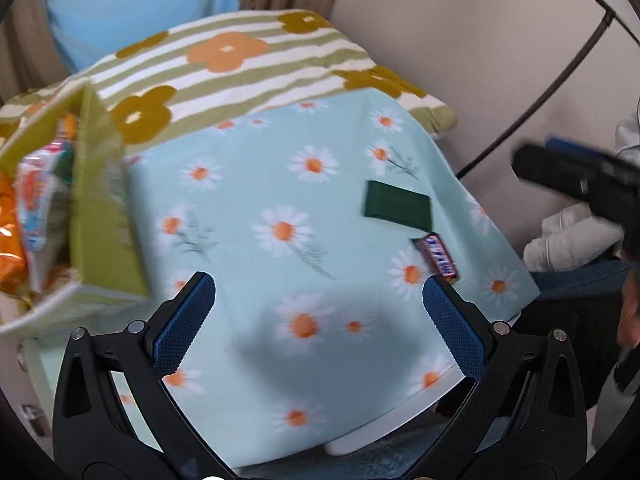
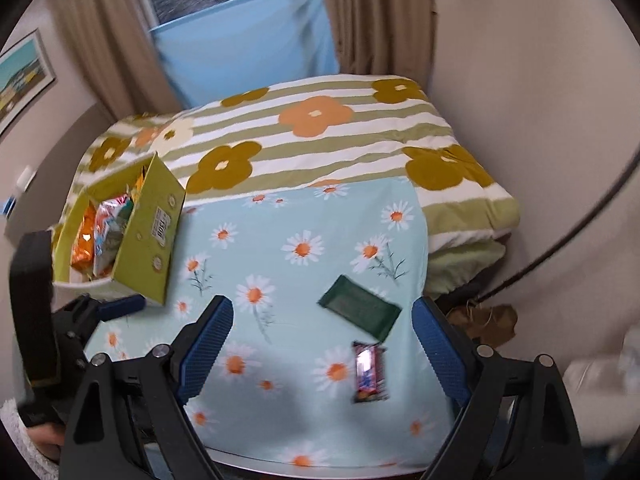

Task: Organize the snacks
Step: 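Withdraw both tools from the box toward the green bar and chocolate bar, then grasp the chocolate bar with left tool while right grasps green wrapped bar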

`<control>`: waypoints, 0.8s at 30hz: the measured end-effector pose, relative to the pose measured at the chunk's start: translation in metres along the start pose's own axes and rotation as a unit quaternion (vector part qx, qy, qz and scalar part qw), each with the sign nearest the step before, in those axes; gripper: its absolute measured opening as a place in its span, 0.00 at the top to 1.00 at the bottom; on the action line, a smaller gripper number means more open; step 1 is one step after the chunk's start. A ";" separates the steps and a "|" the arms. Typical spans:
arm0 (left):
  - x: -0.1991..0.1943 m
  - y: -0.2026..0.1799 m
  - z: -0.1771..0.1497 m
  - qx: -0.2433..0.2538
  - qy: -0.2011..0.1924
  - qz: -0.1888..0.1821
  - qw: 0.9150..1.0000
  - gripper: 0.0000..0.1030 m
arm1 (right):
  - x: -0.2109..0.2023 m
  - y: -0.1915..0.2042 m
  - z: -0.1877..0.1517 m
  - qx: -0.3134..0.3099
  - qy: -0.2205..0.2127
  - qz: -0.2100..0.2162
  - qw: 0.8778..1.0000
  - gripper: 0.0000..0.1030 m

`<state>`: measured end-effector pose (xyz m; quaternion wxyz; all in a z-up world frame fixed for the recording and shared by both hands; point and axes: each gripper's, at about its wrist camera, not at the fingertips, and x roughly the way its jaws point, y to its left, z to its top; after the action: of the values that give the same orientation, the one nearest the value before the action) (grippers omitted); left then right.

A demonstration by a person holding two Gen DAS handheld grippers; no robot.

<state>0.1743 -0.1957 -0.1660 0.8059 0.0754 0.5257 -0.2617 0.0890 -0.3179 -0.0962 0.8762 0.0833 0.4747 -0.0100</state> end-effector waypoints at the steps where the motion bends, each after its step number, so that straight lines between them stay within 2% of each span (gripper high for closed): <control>1: 0.007 -0.010 0.000 -0.004 0.005 -0.004 1.000 0.00 | 0.003 -0.006 0.004 -0.009 0.002 0.004 1.000 0.14; 6: 0.043 -0.057 0.003 -0.019 0.024 -0.013 0.999 0.00 | 0.020 -0.034 0.011 -0.028 0.009 0.023 0.999 0.14; 8: 0.062 -0.066 0.004 -0.045 0.036 -0.025 0.998 0.01 | 0.029 -0.044 0.011 -0.028 0.013 0.019 0.999 0.14; 12: 0.096 -0.079 0.000 -0.075 0.062 -0.033 0.995 0.11 | 0.040 -0.063 0.008 -0.023 0.016 0.027 0.999 0.14; 15: 0.114 -0.088 -0.005 -0.079 0.062 -0.028 0.995 0.11 | 0.051 -0.074 0.008 -0.030 0.016 0.014 0.999 0.14; 21: 0.146 -0.098 -0.010 -0.088 0.067 -0.020 0.994 0.22 | 0.075 -0.094 0.004 -0.032 0.028 0.017 0.999 0.14; 24: 0.147 -0.106 -0.010 -0.074 0.052 -0.015 0.996 0.24 | 0.081 -0.103 0.004 -0.028 0.031 0.030 0.999 0.14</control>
<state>0.1590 -0.3326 -0.2844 0.7767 0.0213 0.5863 -0.2293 0.1265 -0.4148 -0.1756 0.8629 0.0729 0.4990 0.0322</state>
